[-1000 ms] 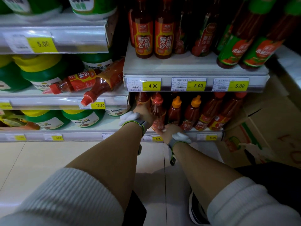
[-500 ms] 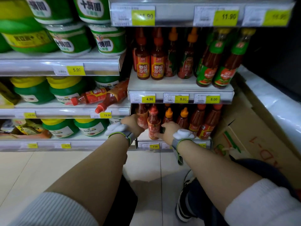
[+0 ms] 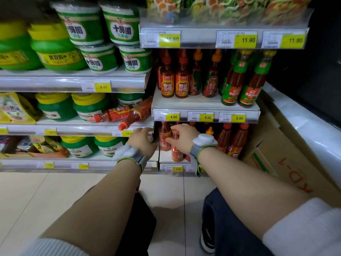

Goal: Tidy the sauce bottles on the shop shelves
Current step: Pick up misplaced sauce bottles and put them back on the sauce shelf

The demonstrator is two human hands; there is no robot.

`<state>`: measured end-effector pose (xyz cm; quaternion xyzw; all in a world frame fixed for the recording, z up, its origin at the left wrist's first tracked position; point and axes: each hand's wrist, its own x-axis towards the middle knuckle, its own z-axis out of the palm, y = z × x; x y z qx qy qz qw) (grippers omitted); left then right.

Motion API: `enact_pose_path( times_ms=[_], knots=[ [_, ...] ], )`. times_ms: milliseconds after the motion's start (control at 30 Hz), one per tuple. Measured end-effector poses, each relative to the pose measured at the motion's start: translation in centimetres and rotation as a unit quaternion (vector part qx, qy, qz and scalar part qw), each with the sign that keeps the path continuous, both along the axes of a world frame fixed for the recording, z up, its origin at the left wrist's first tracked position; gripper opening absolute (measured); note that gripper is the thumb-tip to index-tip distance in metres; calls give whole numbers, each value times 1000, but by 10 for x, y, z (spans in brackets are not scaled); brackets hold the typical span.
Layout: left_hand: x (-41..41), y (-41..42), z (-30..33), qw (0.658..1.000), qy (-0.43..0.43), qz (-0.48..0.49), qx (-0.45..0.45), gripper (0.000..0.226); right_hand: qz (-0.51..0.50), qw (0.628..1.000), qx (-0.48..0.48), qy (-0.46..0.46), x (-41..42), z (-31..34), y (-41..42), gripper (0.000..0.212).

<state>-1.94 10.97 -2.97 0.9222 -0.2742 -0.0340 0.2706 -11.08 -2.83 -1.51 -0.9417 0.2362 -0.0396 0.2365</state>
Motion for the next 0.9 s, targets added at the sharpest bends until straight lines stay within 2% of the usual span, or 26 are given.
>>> enact_pose_path(
  times_ms=[333, 633, 900],
  knots=[
    [32, 18, 3, 995, -32, 93, -30, 50, 12, 992, 54, -117, 29, 11, 30, 55],
    [58, 23, -4, 984, -52, 166, -43, 50, 59, 987, 44, -144, 65, -6, 51, 55],
    [82, 26, -13, 982, -14, 181, -59, 57, 69, 987, 37, -140, 95, -26, 58, 62]
  ],
)
